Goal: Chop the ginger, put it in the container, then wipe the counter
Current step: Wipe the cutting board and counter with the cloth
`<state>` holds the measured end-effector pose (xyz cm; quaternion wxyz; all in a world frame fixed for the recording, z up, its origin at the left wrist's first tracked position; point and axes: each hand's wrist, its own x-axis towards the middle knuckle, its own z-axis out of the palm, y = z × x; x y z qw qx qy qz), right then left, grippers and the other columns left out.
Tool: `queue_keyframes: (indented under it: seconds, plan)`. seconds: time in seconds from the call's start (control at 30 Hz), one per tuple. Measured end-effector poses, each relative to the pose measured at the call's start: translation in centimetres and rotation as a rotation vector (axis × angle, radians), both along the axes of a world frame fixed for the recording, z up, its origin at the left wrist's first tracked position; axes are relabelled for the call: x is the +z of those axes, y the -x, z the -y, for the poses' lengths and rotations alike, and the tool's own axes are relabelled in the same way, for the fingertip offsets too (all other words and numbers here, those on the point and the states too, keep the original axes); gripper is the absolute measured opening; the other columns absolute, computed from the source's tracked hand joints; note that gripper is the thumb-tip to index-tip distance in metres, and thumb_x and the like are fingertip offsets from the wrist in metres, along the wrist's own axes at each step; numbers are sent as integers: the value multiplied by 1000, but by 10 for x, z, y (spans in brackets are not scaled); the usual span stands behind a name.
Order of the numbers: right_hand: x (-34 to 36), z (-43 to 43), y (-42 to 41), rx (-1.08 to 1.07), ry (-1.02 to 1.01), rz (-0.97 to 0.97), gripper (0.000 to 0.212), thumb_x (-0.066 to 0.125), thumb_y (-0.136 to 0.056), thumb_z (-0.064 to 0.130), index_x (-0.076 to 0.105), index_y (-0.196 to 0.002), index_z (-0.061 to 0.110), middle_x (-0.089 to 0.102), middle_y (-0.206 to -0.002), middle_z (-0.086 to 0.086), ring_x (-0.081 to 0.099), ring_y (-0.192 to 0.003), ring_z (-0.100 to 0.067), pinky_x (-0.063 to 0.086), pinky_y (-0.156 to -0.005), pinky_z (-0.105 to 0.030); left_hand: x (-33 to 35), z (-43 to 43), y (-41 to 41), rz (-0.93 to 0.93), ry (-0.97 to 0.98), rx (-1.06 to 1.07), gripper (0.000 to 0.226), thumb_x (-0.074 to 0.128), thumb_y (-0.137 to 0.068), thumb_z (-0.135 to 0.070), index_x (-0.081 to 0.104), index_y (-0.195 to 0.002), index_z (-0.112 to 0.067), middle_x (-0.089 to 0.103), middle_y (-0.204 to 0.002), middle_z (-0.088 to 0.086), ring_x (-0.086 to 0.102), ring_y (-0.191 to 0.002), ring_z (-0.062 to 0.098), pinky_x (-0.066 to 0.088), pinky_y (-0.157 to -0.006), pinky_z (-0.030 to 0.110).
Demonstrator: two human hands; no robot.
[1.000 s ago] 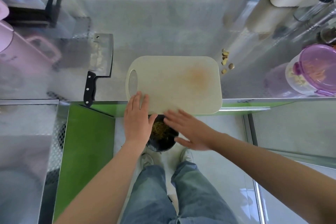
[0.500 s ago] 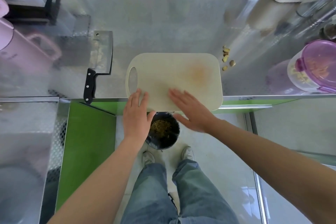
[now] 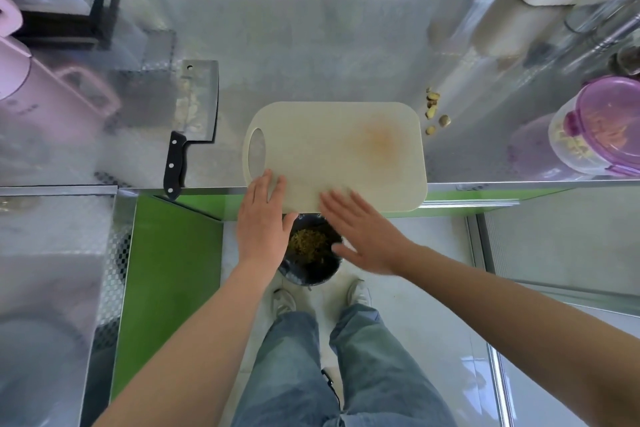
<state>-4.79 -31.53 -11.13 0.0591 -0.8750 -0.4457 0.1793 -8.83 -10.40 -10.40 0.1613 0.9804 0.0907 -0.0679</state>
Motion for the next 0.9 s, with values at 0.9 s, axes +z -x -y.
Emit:
queue_keyframes:
  seconds: [0.9]
  plan:
    - [10, -15, -8, -157, -34, 17, 67, 27, -95, 37, 5, -153, 12, -2, -160, -5, -7, -147, -18, 3, -121, -43, 4, 6, 1, -14, -55, -20, 62, 53, -96, -29, 27, -150, -14, 19, -158, 11, 18, -145, 28, 17, -119, 37]
